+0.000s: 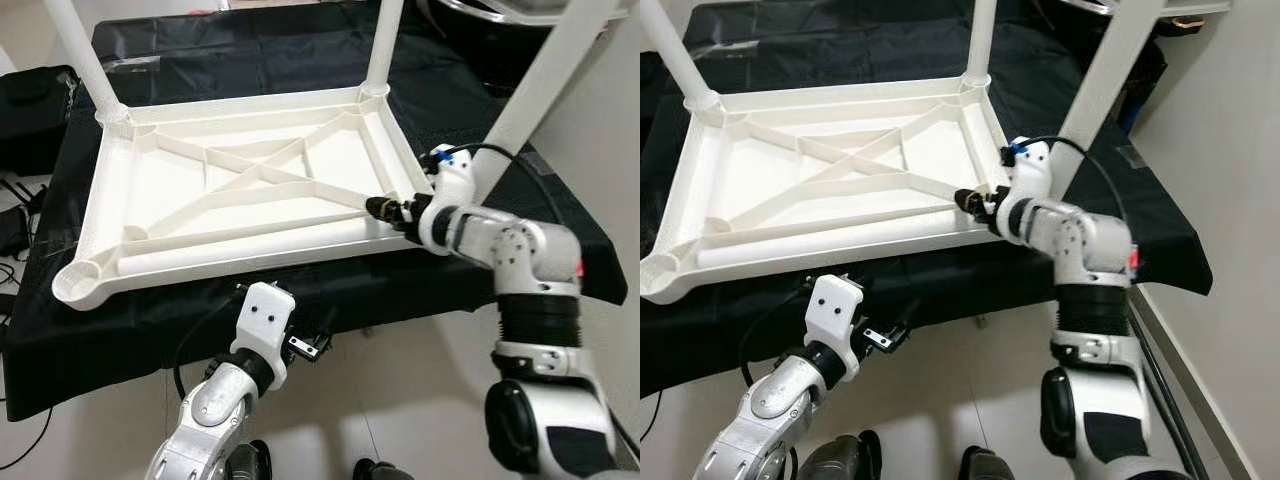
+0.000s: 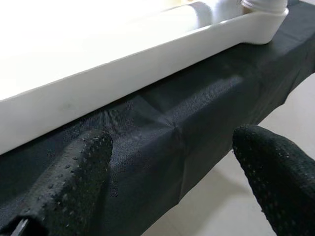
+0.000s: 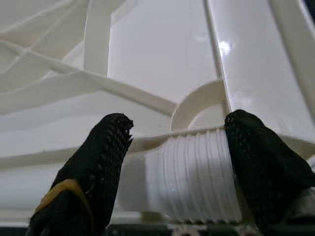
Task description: Building children table
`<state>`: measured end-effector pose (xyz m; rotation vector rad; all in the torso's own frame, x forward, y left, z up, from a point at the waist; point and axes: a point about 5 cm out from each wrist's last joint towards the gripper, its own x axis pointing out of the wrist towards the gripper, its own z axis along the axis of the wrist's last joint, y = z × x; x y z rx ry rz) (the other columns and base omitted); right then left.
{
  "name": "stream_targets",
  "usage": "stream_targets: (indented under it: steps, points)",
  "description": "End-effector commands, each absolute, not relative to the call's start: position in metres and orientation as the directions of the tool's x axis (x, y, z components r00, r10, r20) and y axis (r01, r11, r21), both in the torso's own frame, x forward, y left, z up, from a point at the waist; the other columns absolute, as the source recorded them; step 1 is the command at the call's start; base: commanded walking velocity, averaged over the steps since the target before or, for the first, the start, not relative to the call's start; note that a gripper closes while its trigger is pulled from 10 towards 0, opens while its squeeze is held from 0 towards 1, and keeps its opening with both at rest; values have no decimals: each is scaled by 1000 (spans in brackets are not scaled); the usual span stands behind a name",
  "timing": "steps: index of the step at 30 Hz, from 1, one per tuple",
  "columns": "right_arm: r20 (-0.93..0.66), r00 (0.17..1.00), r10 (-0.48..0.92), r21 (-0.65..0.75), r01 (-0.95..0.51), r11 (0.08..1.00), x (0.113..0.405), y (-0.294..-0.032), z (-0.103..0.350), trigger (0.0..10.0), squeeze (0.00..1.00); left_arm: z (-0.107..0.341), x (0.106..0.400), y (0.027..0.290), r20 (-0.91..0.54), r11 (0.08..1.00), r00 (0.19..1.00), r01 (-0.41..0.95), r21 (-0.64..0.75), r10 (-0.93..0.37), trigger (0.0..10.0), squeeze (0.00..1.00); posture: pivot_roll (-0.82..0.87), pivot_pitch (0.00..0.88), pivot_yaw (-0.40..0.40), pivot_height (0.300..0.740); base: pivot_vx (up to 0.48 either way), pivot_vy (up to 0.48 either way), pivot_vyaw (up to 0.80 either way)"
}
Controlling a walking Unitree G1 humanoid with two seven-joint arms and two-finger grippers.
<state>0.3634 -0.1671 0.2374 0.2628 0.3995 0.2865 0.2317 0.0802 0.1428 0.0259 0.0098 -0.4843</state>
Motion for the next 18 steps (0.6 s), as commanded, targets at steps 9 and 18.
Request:
stream_targets:
  steps: [9,18]
  points:
    - [-296,900,321,324,-221,920,368,-185,256,10000,0,140,230,81,-41,887,888,459,42,-458,10000,0,101,248,-55,740,0,0,0]
    - [-313,915,254,81,-241,967,365,-186,263,10000,0,140,229,81,-41,889,889,457,42,-455,10000,0,99,242,-61,740,0,0,0]
